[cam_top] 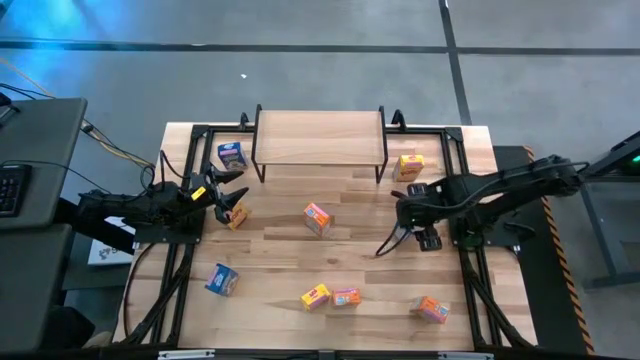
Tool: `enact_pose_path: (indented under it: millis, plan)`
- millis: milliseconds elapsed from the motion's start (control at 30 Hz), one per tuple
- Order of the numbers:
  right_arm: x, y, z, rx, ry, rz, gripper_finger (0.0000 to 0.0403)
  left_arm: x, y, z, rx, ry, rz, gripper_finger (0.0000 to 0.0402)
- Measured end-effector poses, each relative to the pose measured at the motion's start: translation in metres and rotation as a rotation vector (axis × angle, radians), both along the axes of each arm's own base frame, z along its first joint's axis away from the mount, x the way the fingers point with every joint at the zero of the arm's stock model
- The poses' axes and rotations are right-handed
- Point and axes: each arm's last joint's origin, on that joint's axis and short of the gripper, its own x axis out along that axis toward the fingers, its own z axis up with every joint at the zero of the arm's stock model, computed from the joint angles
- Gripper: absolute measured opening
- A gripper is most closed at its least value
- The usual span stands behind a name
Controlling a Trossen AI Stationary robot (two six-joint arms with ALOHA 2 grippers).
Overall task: Stack cereal on shelf
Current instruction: Put the middle right blue cereal box on the shelf
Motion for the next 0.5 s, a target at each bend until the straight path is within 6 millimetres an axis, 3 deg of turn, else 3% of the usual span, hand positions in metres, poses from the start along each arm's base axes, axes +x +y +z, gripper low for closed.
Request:
enact_pose_path:
  millis: [500]
  plan:
    - [0.015, 0.003, -0.019, -0.032, 0.105, 0.033, 0.026, 0.0, 0.0, 0.0, 0.0, 0.0, 0.0, 0.025]
